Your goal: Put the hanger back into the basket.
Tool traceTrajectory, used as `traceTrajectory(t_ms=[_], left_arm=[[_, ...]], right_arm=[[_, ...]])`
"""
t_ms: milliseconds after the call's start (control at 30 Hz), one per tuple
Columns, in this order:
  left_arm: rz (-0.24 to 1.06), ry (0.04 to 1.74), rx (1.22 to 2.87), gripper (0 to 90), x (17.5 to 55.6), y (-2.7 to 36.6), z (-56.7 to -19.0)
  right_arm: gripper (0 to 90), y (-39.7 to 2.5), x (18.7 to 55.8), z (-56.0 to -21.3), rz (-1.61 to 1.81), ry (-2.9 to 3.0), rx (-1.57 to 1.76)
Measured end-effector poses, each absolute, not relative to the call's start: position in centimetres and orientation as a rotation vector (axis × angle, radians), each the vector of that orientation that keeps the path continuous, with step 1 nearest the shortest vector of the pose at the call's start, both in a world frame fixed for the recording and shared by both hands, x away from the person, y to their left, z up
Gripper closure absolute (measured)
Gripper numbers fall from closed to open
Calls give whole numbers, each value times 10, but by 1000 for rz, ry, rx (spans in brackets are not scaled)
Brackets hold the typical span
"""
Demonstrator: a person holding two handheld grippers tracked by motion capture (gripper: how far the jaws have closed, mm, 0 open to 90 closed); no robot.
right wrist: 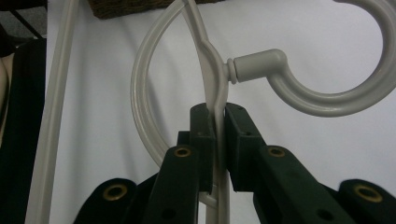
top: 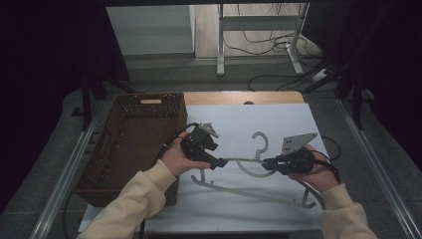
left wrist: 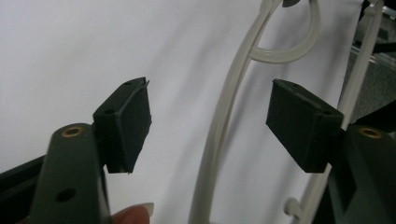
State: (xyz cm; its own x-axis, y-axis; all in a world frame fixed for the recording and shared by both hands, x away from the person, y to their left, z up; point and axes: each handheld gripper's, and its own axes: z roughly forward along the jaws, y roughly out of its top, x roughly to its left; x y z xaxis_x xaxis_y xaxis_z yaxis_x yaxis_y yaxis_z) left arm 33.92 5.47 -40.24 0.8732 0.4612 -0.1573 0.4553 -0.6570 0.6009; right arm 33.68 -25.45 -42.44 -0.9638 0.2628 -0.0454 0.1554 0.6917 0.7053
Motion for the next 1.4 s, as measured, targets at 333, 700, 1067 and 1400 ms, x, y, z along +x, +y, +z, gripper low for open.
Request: traceTrajectory(t_ms=[333,700,1067,1400], left_arm=[[-23,605,2488,508,342,41,-417],[-102,515,2494,794,336,34,-412],[-48,542,2416,820,332,42,-402],[32,574,2342,820,328,61,-388]], right_arm=[[820,-251,336,-424,1135,2761,324],[775,-254,337,-425,1168,2748,361],[486,-269,341,-421,1303,2616,530],[353,-298,334,-405,1444,2457,697]])
